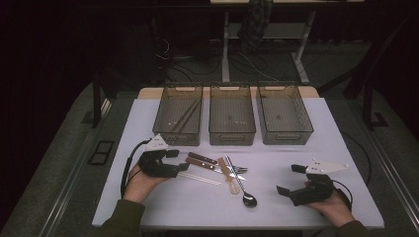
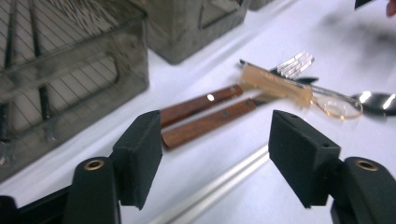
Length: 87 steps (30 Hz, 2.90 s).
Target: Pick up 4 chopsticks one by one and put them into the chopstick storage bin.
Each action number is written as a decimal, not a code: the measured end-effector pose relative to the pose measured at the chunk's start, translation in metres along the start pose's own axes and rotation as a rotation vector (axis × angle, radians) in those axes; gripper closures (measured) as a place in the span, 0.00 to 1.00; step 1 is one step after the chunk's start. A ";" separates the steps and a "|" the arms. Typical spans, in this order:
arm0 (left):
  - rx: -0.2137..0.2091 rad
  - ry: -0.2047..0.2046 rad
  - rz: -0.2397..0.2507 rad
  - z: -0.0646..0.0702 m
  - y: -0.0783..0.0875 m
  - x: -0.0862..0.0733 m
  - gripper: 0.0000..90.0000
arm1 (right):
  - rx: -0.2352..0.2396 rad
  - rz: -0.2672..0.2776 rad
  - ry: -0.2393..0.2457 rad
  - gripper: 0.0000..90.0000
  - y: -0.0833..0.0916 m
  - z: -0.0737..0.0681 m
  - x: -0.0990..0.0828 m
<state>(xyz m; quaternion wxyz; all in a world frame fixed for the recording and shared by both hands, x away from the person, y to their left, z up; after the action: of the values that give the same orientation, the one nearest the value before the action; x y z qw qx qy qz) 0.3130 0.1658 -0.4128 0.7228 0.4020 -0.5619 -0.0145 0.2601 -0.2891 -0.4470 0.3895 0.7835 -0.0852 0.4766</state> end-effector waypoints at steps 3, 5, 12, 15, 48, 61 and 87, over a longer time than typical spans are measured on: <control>-0.027 -0.026 -0.027 0.006 -0.006 -0.004 0.42 | 0.002 -0.007 0.005 0.01 -0.001 -0.001 0.000; -0.038 -0.059 -0.059 0.010 -0.011 -0.005 0.44 | 0.003 -0.011 0.006 0.01 -0.003 -0.001 0.000; -0.018 -0.105 -0.134 0.010 -0.019 -0.008 0.53 | 0.002 -0.011 0.006 0.01 -0.003 -0.001 0.000; 0.005 -0.080 -0.127 0.002 -0.014 -0.010 0.63 | 0.003 -0.011 0.005 0.01 -0.003 -0.001 0.000; 0.209 0.081 -0.262 -0.065 0.012 -0.045 0.99 | 0.005 -0.019 0.008 0.01 -0.004 -0.001 0.000; 0.200 0.094 -0.263 -0.064 0.015 -0.046 0.99 | 0.004 -0.020 0.007 0.01 -0.003 -0.001 0.000; 0.166 0.134 -0.262 -0.062 0.022 -0.051 0.99 | 0.004 -0.017 0.007 0.01 -0.003 -0.001 0.000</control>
<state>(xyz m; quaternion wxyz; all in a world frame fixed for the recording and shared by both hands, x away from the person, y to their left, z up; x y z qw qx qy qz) 0.3360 0.2405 -0.4436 0.7149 0.5302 -0.4544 -0.0352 0.2611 -0.2865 -0.4483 0.3922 0.7834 -0.0766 0.4761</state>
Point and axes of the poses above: each handheld gripper's, and its own axes: y roughly backward along the jaws, x roughly out of its top, z roughly to its right, the point moved 1 cm from there along -y, roughly forward along the jaws, and after that the axes turned 6 degrees about -y, right-handed, at the moved point
